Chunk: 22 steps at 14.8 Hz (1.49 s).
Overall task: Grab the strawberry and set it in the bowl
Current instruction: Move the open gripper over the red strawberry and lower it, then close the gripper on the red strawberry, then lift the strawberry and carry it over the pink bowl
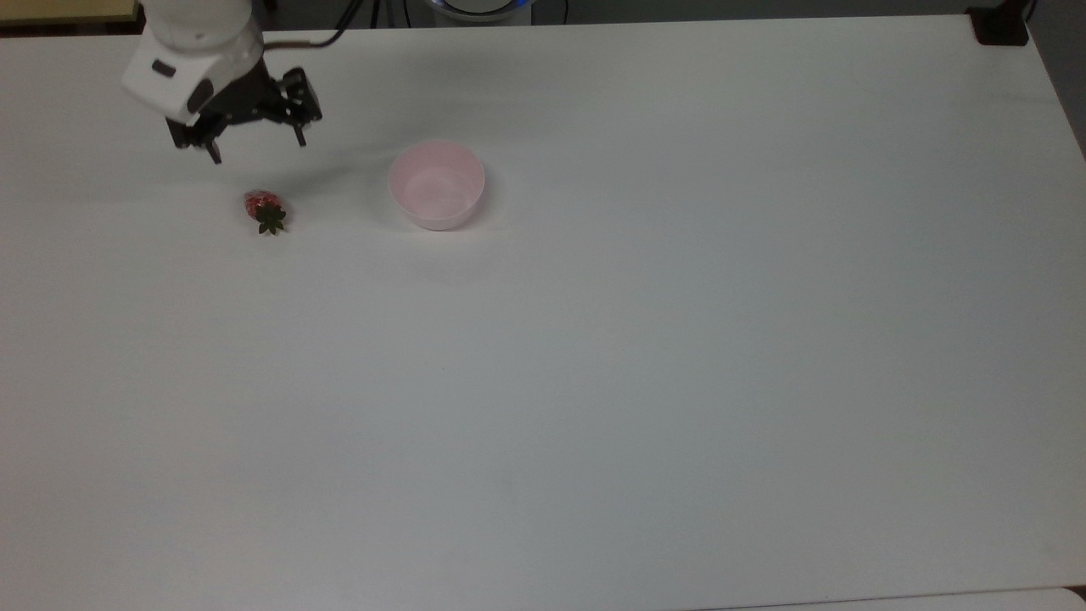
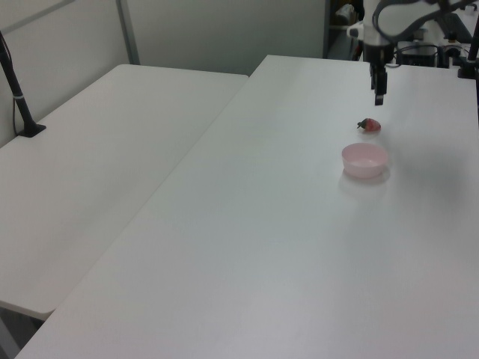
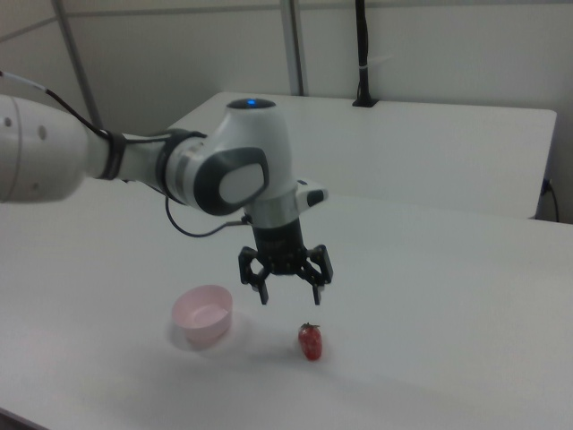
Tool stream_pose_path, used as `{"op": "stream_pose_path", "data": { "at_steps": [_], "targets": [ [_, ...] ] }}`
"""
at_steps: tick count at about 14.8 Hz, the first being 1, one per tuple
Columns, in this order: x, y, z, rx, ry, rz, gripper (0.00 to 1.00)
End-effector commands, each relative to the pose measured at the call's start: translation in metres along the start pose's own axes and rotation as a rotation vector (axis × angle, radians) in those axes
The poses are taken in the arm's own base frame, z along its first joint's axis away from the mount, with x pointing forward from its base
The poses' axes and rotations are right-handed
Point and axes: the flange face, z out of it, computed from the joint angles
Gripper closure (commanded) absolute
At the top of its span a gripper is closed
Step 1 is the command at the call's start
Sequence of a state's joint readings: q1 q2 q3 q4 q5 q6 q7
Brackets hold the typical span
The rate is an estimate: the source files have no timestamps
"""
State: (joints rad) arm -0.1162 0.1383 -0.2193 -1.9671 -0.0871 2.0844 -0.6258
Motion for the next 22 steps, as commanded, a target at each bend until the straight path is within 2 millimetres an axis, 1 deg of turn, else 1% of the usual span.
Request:
{"op": "stream_pose_path", "data": {
  "at_steps": [1,3,6,7,8,9,10,11,12,15,17,19,20,22],
  "targets": [
    [0.008,0.012,0.038,-0.026,-0.007,-0.019,0.01],
    [0.011,0.017,0.063,-0.027,-0.016,-0.013,0.02],
    [0.013,0.019,0.08,-0.026,-0.026,-0.009,0.02],
    [0.012,0.019,0.083,-0.023,-0.03,-0.007,0.08],
    [0.013,0.019,0.084,-0.022,-0.033,-0.007,0.2],
    [0.013,0.019,0.086,-0.02,-0.036,-0.008,0.27],
    [0.012,0.02,0.088,-0.019,-0.038,-0.005,0.4],
    [0.013,0.019,0.09,-0.017,-0.041,-0.007,0.52],
    [0.013,0.019,0.091,-0.017,-0.042,-0.007,0.58],
    [0.013,0.018,0.091,-0.015,-0.043,-0.008,0.58],
    [0.016,0.011,0.073,-0.013,-0.032,-0.012,0.58],
    [0.017,-0.007,0.042,0.012,-0.044,-0.038,0.58],
    [0.018,-0.023,0.02,0.029,-0.043,-0.057,0.58],
    [0.028,-0.057,-0.006,0.049,-0.05,-0.098,0.58]
  ]
}}
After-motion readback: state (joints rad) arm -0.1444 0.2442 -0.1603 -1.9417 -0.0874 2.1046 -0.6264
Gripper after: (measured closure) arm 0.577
